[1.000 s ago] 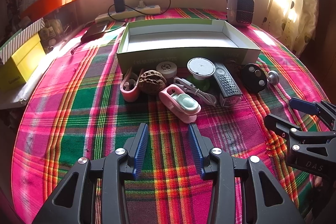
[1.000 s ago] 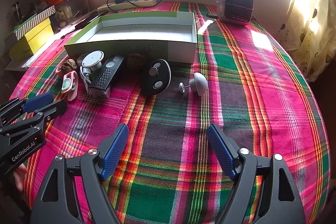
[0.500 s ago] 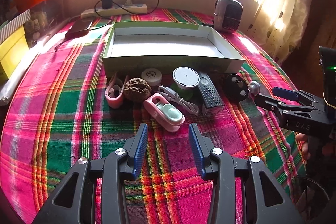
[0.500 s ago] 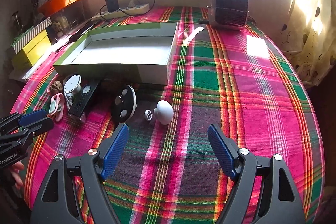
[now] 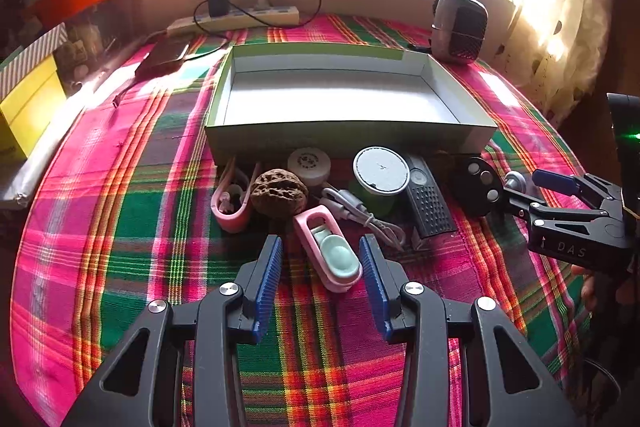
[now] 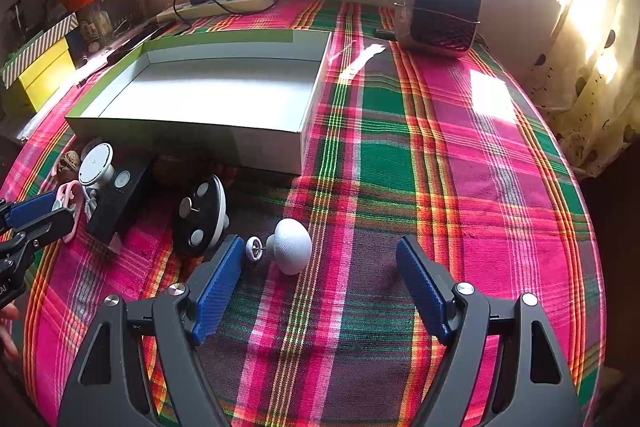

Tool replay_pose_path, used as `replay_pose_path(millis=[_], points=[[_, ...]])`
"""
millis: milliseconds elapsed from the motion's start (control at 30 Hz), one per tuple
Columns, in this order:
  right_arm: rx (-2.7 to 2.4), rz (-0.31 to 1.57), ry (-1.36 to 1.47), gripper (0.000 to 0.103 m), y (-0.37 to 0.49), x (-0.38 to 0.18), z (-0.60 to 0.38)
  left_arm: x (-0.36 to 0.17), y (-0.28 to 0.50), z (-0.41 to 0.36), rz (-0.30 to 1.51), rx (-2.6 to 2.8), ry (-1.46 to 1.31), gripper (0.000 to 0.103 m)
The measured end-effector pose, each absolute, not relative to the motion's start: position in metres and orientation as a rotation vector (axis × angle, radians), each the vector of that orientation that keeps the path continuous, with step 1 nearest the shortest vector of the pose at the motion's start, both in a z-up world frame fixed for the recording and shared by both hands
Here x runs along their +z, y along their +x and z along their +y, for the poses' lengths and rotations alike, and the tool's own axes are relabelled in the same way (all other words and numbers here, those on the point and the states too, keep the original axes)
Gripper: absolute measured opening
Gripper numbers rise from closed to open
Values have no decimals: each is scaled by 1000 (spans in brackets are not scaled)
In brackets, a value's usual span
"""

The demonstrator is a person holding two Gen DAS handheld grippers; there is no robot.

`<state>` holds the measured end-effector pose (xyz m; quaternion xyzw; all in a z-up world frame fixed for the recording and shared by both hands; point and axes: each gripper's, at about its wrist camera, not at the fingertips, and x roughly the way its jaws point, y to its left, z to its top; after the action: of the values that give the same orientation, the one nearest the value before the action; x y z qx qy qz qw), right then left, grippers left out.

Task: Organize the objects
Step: 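Close right gripper on white knob while left gripper grasps pink-and-mint clip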

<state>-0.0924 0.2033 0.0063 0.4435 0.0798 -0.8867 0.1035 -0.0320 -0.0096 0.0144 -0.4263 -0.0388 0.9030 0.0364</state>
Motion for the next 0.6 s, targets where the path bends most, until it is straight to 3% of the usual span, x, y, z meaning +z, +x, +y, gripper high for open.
replay_pose_path(millis=[600], points=[[-2658, 151, 1333, 78, -92, 5, 205, 6, -34, -26, -53, 2811, -1333, 38]])
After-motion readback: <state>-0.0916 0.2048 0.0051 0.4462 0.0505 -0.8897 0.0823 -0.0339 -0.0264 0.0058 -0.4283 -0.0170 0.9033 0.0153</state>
